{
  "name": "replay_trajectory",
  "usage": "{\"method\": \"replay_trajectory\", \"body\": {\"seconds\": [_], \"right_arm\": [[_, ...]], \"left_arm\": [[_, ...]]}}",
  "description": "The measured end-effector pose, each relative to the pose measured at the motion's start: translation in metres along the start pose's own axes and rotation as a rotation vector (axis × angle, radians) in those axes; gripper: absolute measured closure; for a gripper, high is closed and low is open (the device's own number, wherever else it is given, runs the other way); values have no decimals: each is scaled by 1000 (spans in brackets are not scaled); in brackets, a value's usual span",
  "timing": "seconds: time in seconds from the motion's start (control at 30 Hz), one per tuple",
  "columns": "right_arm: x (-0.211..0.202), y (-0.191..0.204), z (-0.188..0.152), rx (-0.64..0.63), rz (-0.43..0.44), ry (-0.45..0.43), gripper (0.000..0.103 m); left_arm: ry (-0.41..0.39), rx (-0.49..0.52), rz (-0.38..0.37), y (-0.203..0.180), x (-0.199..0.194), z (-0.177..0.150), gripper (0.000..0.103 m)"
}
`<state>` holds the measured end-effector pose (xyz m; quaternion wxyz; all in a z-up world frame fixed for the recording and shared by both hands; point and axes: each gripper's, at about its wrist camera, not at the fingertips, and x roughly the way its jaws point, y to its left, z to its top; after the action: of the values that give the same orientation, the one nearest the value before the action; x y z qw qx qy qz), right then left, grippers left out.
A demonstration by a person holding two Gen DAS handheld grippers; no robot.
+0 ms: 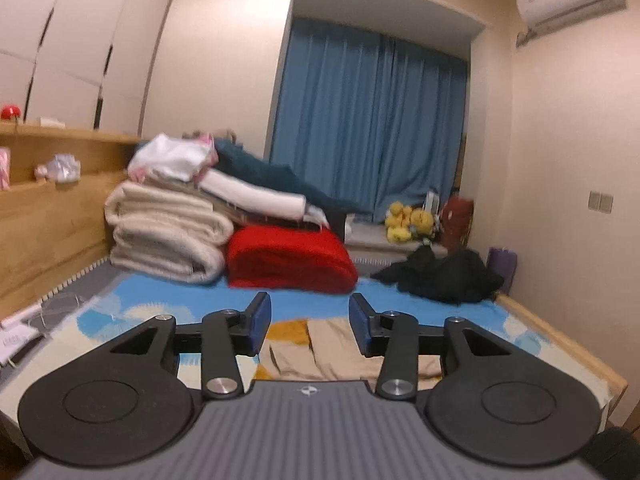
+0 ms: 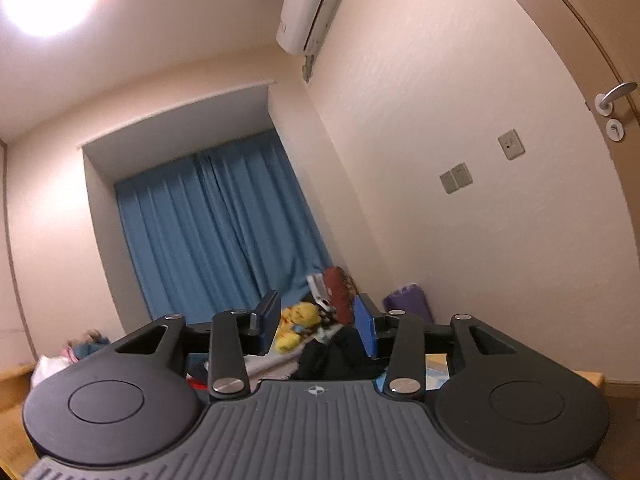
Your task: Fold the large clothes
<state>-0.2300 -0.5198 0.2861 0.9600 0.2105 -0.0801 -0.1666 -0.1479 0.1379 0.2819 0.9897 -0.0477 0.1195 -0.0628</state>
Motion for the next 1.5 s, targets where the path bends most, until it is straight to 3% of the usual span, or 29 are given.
{"method": "replay_trajectory", "body": {"seconds": [0.17,0.3,0.4,0.53,0.7,0.77,0.9,1.07,1.27,1.37,1.5], "right_arm": [[32,6,-64,-65,9,44,60],[57,18,-147,-206,21,77,60],[83,19,-207,-237,66,183,64],[118,16,-268,-240,54,322,65],[145,2,-342,-221,-39,547,68],[155,3,-357,-216,-33,604,68],[166,9,-381,-339,-98,670,71],[169,3,-402,-313,-95,777,71],[178,-13,-439,-242,-149,1000,70],[179,-15,-455,-227,-156,1068,70],[182,-16,-470,-244,-178,1128,70]], "left_arm": [[33,-14,58,-1,73,-76,57],[114,-18,122,6,132,-130,68],[205,-26,149,14,174,-158,72],[288,16,180,30,217,-190,73],[417,-110,236,68,254,-210,73],[460,-136,233,76,263,-215,73],[555,-159,249,84,280,-234,73],[662,-166,255,90,291,-254,73],[775,-308,308,120,296,-274,73],[817,-344,307,126,297,-280,73],[840,-292,293,119,302,-284,73]]}}
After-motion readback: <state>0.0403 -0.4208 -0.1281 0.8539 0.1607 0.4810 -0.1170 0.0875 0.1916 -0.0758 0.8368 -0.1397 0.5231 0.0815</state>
